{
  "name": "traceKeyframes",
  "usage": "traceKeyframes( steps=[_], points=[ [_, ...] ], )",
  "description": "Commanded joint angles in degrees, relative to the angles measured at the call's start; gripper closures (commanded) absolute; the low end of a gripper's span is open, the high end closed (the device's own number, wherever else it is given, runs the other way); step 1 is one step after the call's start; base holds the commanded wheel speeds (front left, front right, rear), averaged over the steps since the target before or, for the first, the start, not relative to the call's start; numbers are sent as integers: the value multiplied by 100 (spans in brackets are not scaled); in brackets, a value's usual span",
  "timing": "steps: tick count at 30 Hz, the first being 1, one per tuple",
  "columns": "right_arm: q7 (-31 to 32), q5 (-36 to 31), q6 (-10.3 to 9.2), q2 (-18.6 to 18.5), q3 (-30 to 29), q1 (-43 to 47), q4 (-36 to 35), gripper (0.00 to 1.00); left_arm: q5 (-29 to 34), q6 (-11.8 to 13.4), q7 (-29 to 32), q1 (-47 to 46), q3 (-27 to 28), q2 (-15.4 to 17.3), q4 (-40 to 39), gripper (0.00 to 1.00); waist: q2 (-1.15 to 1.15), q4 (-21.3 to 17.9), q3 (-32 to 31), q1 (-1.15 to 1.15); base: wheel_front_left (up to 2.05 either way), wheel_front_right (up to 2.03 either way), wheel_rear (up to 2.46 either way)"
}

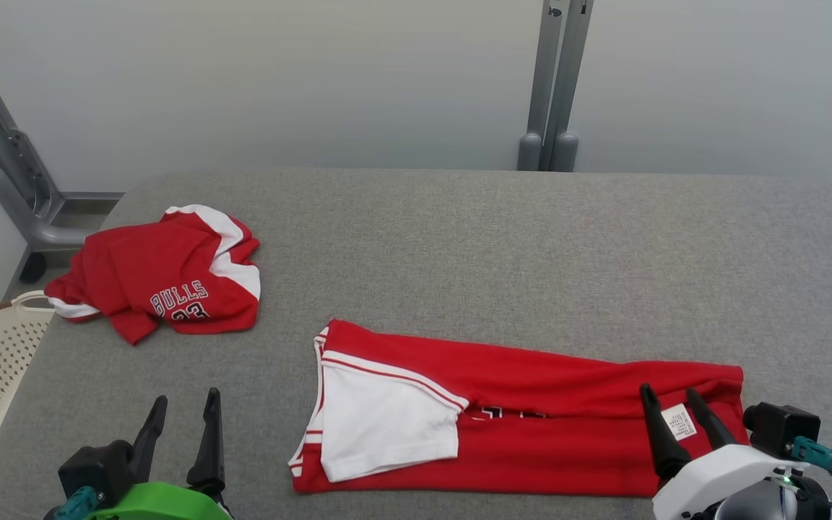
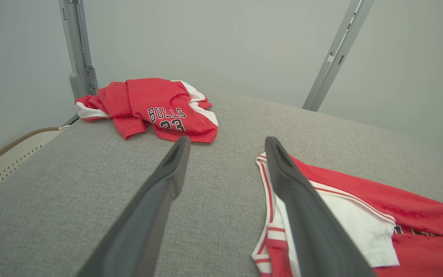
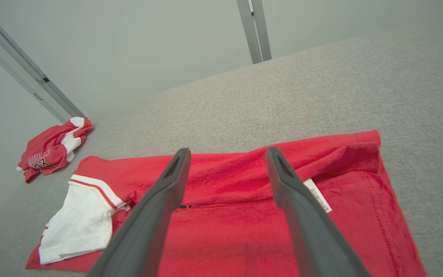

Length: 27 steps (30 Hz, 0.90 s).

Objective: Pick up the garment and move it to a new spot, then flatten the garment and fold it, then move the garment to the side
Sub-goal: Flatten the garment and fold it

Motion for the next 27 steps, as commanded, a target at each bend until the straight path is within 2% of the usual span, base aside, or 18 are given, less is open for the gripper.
traceKeyframes(
  steps=[1, 7, 13, 19, 22, 27],
  points=[
    [-4, -15, 1, -5, 13, -1, 3, 0, 42, -10, -16, 49, 30, -11, 12, 0, 0, -7, 2, 0, 0, 0, 0],
    [207, -265, 1, -12, -231, -93, -88, 0, 78, -52, -17, 8, 31, -17, 60, 0, 0, -24, 51, 0, 0, 0, 0],
    [1296, -1298, 0, -17, -1047, -363, -201, 0, 57, -94, 3, -51, -27, -31, 107, 0, 0, -52, 172, 0, 0, 0, 0],
    [2363, -1900, 0, -9, -1785, -904, -380, 0, 82, -127, 20, -172, -108, -60, 119, 0, 0, 2, 370, 0, 0, 0, 0],
    [2709, -2175, 0, -10, -1982, -1155, -327, 0, 113, -158, 52, -236, -180, -84, 145, 0, 0, 72, 480, 0, 0, 0, 0],
    [2922, -2389, 0, -8, -2086, -1454, -165, 0, 122, -210, 51, -393, -224, -144, 185, 0, 0, 159, 686, 0, 0, 0, 0]
  ],
)
